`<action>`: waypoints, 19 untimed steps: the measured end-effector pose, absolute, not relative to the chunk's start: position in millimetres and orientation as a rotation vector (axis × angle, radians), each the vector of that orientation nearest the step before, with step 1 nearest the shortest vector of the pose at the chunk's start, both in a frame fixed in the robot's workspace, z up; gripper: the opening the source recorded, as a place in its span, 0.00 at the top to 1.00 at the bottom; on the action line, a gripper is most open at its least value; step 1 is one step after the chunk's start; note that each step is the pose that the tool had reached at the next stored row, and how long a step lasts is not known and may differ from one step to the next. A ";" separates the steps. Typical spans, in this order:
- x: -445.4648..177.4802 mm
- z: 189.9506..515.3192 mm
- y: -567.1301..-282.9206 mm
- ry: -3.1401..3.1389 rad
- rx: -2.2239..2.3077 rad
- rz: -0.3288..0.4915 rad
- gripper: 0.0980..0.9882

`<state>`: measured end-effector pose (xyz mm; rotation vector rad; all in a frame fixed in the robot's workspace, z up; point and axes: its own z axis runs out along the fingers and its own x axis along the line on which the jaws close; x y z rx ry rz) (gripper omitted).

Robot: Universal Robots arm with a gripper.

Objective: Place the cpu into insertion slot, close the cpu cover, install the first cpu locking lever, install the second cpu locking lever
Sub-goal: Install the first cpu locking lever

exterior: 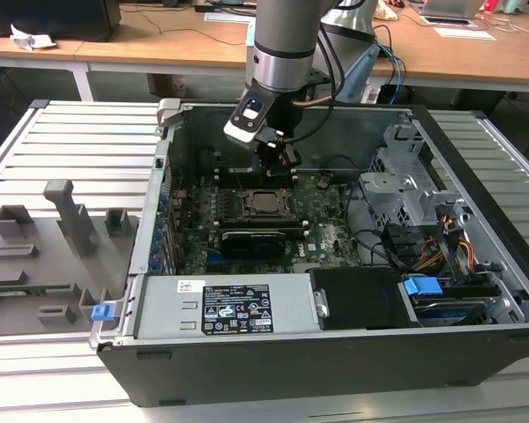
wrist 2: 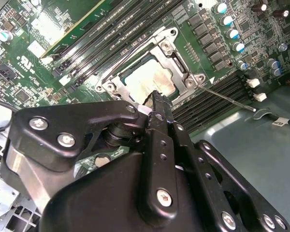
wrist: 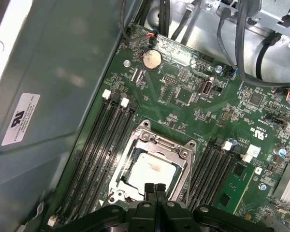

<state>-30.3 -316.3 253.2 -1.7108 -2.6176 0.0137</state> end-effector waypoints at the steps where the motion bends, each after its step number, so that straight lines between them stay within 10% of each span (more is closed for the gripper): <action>1: -30.3 253.2 -316.3 -2.620 -1.707 0.014 0.99; 19: -30.3 253.2 -316.3 -2.656 -1.650 0.014 0.99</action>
